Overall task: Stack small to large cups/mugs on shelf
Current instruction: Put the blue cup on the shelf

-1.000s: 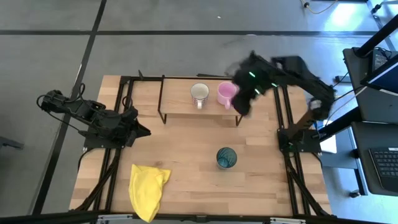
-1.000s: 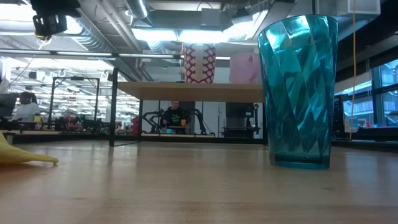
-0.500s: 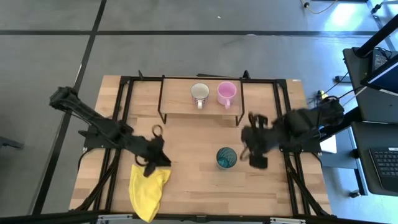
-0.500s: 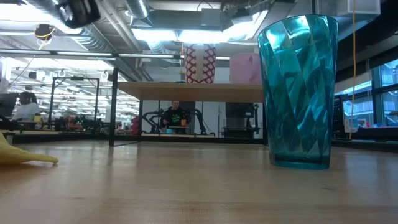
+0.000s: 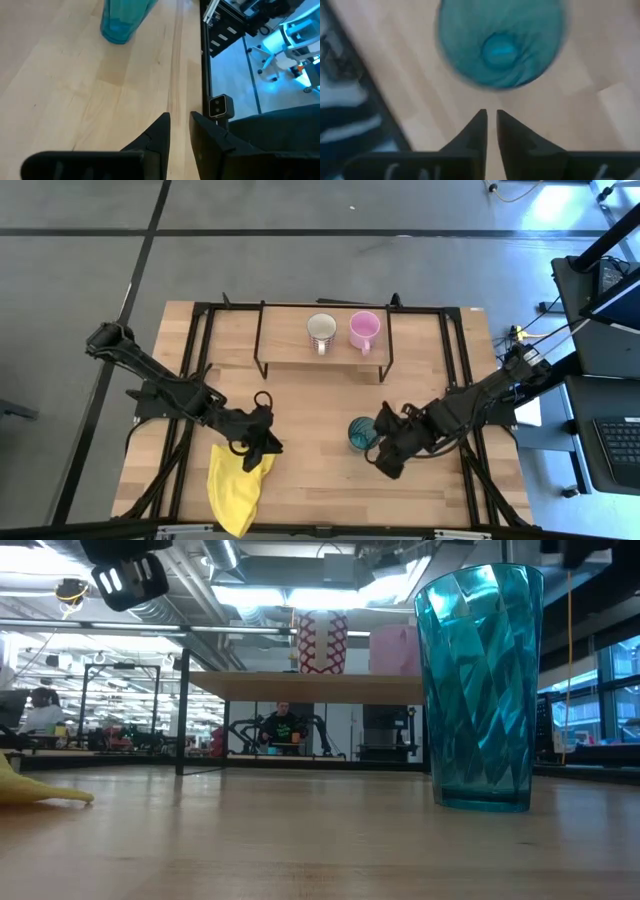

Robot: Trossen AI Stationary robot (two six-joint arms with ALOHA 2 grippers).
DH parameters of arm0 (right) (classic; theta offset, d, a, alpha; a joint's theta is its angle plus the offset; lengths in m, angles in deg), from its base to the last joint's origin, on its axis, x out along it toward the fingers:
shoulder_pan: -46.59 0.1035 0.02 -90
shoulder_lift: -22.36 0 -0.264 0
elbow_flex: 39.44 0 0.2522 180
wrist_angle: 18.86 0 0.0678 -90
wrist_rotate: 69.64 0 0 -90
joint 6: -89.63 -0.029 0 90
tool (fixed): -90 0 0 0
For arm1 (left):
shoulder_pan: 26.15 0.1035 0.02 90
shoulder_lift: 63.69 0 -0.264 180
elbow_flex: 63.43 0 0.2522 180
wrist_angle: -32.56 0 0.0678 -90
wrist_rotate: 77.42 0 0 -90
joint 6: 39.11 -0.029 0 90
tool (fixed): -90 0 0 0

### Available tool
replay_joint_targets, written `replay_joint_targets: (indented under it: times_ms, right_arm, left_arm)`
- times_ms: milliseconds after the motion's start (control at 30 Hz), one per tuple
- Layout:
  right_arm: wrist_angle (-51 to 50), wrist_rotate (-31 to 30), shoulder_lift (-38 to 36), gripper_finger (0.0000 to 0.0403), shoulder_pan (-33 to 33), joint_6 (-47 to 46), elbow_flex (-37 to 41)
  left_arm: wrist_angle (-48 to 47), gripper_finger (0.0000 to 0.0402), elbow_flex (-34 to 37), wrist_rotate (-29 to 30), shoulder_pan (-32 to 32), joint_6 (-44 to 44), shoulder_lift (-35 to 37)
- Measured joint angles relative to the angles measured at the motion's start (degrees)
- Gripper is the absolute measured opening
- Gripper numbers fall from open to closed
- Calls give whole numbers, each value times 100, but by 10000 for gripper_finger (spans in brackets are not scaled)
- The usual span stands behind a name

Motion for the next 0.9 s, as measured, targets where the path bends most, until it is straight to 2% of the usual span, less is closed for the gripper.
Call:
replay_joint_targets:
  times_ms: [67, 167, 500, 700, 900]
  right_arm:
    - [-47, -362, -18, 33, 0, -212, -25]
    - [-227, -398, -104, 44, -81, -411, -130]
    - [-559, -366, -255, 146, -287, -876, -77]
    - [-102, -363, -157, 146, -652, -887, 46]
    - [-107, -224, 41, 142, -922, -884, 50]
  left_arm:
    - [6, 66, 0, 0, -2, 0, 0]
    - [4, 66, 0, -25, -2, -1, 0]
    - [26, 66, 0, -39, -2, -129, 0]
    - [26, 66, 0, -39, -2, -160, 0]
    - [24, 66, 0, -39, -2, -158, 0]
